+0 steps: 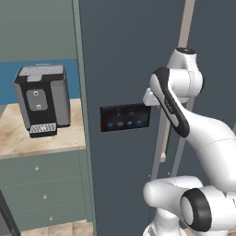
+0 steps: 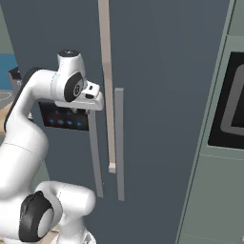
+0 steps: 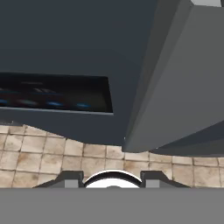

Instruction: Take the lemon wedge from the fridge and place it on the plate with fish on the dining counter.

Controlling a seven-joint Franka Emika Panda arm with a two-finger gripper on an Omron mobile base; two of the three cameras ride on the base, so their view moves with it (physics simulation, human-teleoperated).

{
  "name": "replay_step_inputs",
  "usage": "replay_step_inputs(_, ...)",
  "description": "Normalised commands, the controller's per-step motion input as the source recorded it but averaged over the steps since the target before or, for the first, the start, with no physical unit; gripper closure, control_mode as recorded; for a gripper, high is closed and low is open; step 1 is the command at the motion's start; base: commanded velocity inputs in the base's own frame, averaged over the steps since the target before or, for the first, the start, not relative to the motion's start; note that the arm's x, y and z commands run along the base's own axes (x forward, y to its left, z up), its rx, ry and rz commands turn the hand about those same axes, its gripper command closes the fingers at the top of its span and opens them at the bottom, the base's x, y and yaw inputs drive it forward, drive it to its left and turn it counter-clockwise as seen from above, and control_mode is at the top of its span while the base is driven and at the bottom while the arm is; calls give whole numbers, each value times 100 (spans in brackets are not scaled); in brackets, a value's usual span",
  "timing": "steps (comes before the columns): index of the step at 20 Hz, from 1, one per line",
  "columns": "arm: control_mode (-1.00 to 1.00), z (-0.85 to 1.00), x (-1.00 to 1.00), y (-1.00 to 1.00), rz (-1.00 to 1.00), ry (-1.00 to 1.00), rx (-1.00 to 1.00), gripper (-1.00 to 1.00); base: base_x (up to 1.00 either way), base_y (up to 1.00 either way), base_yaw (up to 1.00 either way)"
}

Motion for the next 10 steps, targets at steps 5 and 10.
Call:
replay_step_inputs(5,-100,-2,-7,3,0,0,1,-100,0,0,0)
replay_step_inputs(10,-100,0,-3,0,0,0,0,-100,0,0,0)
